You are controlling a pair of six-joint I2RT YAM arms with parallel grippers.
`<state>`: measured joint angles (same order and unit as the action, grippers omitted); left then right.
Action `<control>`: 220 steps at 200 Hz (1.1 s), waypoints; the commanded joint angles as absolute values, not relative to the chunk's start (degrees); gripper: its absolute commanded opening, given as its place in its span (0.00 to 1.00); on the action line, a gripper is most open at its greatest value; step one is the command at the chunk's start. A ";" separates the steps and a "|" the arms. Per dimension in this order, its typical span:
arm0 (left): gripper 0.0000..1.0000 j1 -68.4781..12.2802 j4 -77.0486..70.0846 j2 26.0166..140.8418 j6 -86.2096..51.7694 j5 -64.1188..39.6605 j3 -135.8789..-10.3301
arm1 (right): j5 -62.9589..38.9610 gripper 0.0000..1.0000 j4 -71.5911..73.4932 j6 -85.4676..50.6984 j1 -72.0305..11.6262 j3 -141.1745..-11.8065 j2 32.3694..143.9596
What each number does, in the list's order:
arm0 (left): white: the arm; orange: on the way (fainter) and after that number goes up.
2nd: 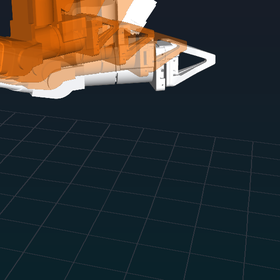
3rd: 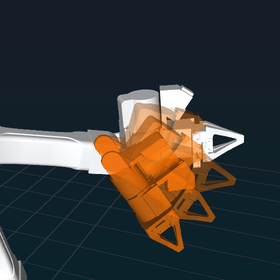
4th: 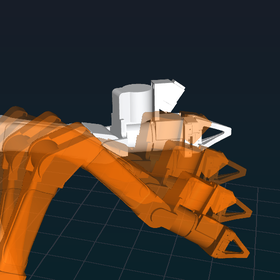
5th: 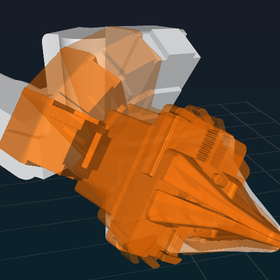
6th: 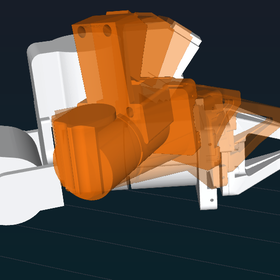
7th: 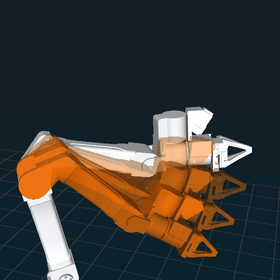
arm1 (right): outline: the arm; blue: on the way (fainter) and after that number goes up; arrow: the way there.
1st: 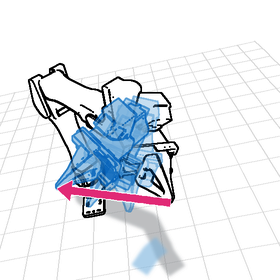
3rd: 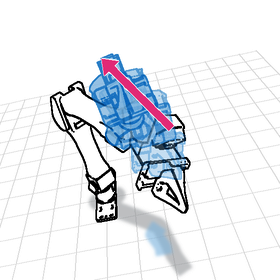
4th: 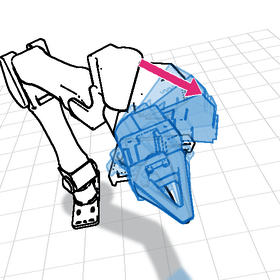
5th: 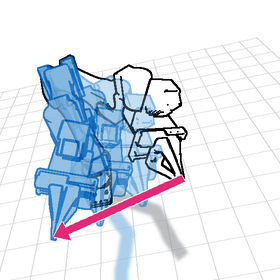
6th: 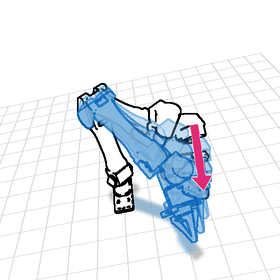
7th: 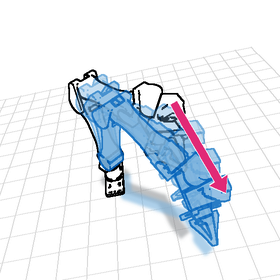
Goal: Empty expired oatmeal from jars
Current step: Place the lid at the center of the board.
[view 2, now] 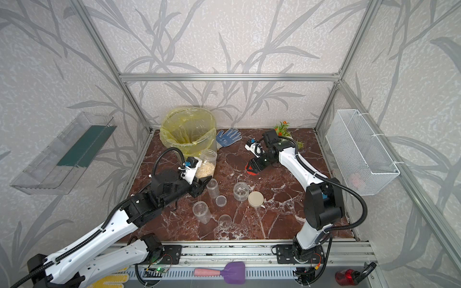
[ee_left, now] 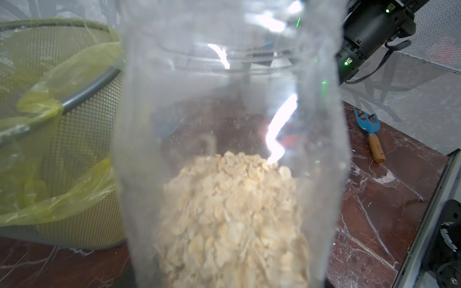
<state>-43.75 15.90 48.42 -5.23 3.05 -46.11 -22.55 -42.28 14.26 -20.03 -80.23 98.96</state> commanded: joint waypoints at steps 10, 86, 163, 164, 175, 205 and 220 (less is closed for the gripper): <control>0.00 -43.82 18.30 45.63 -8.07 7.76 -45.96 | -7.70 0.00 -37.00 1.44 -24.13 -82.46 105.30; 0.00 -43.78 20.70 42.33 -8.34 8.56 -45.07 | 4.43 0.04 -34.21 -9.61 -26.31 -85.35 115.69; 0.00 -43.79 21.03 43.12 -8.70 10.32 -45.97 | 7.29 0.46 -33.65 -12.06 -26.26 -82.50 116.14; 0.00 -43.78 21.02 43.13 -8.70 10.30 -45.97 | 7.25 0.46 -33.61 -12.14 -26.27 -82.47 116.08; 0.00 -43.77 21.16 43.16 -8.95 10.37 -46.05 | 6.50 0.52 -32.65 -12.10 -26.20 -81.52 115.35; 0.00 -43.78 21.92 42.91 -9.31 10.72 -46.51 | 5.00 0.62 -31.51 -12.61 -26.12 -80.31 113.93; 0.00 -43.80 22.04 42.80 -9.42 10.72 -46.64 | 4.67 0.66 -31.15 -12.92 -26.10 -79.85 113.15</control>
<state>-43.77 22.48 43.48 -7.86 9.39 -45.56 5.52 -30.92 -11.49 -26.30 -81.41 115.39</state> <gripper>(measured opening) 0.562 0.651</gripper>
